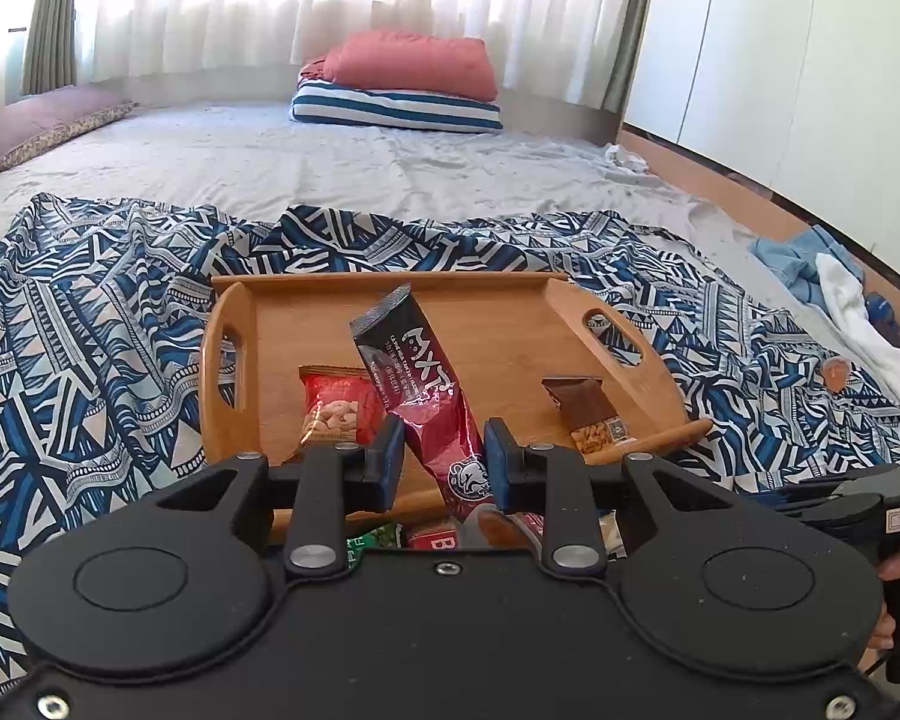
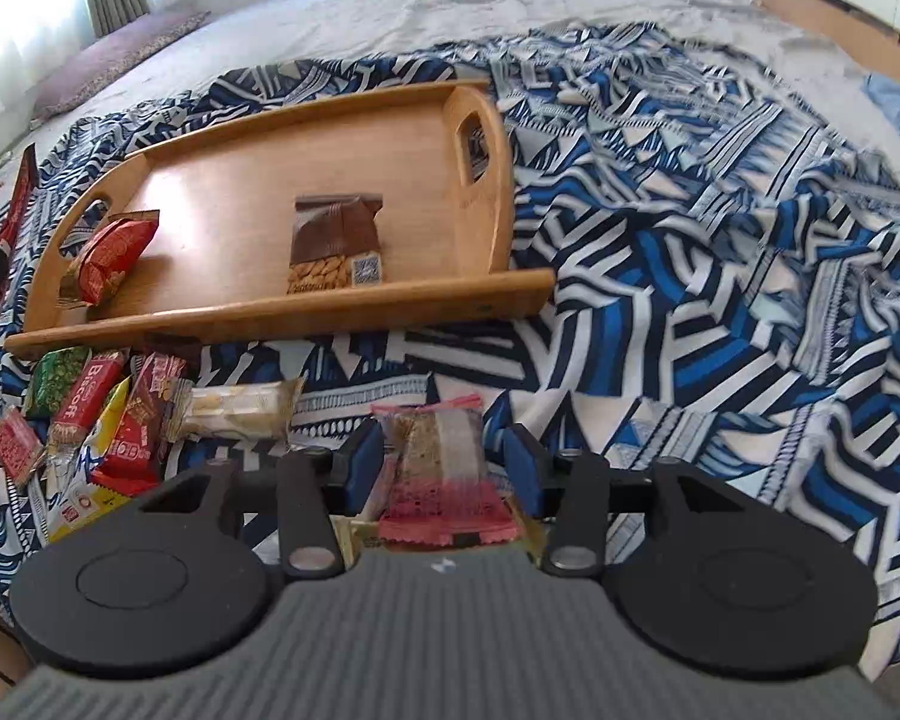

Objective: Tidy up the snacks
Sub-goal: 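Carry the MXT stick with the left tool while the right tool carries the pink packet over the tray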

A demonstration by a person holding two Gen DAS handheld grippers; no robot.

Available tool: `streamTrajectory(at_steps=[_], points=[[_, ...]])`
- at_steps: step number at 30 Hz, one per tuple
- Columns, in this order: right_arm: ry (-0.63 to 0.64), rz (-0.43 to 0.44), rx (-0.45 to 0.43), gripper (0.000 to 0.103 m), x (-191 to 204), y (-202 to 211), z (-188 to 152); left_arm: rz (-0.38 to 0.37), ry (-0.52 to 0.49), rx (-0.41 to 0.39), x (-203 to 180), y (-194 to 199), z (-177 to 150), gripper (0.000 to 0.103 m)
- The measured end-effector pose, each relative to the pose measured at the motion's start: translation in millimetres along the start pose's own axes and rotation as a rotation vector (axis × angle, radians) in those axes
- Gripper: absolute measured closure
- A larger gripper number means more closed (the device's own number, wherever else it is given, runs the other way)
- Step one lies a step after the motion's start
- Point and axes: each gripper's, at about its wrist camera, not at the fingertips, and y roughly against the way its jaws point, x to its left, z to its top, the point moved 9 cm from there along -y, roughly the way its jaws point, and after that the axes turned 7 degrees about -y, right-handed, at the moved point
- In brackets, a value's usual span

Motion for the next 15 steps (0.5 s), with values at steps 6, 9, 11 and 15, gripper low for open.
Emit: streamTrajectory(at_steps=[6,9,11,15], points=[[-0.042,0.01,-0.051,0.07,3,8,7,-0.028,0.014,0.032,-2,-9,5,0.076],[-0.065,0.021,-0.108,0.07,5,20,23,-0.03,0.006,0.028,-3,-12,14,0.076],[-0.069,0.045,-0.138,0.069,9,27,36,-0.041,0.017,0.027,-3,-16,22,0.076],[-0.06,0.07,-0.171,0.069,16,23,65,-0.066,0.025,0.042,-6,-35,38,0.076]])
